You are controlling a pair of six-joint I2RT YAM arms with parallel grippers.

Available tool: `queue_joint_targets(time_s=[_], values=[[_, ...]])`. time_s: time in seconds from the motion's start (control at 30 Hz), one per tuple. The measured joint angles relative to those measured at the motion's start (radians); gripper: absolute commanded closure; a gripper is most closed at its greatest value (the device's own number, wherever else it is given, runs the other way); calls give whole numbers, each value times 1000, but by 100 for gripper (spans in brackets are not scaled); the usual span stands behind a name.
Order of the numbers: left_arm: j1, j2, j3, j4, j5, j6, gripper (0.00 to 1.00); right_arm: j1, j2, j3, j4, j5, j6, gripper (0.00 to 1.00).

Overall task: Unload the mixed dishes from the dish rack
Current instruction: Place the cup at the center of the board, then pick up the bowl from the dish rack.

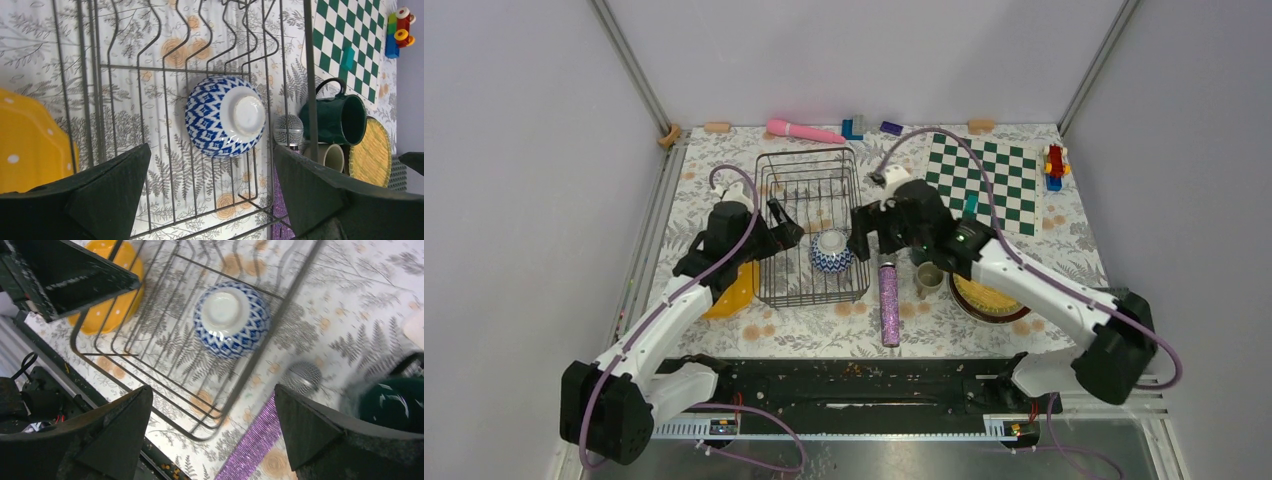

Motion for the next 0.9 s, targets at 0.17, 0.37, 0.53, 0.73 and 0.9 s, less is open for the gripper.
queue_joint_targets(time_s=[0.17,0.37,0.53,0.73,0.9], values=[[2,-72,-32,-7,-62,-35,1,93,211,231,-104,34,-53,4],[2,-220,-48,-22,-208,-79,1,131,450,447,-208,89,-74,7],[2,-312,-82,-65,-344,-117,1,134,592,552,-281,132,-74,10],[2,-370,-102,-93,-431,-138,1,134,695,620,-319,154,-74,13],[2,-372,-103,-101,-451,-141,1,134,745,662,-325,188,-77,22]])
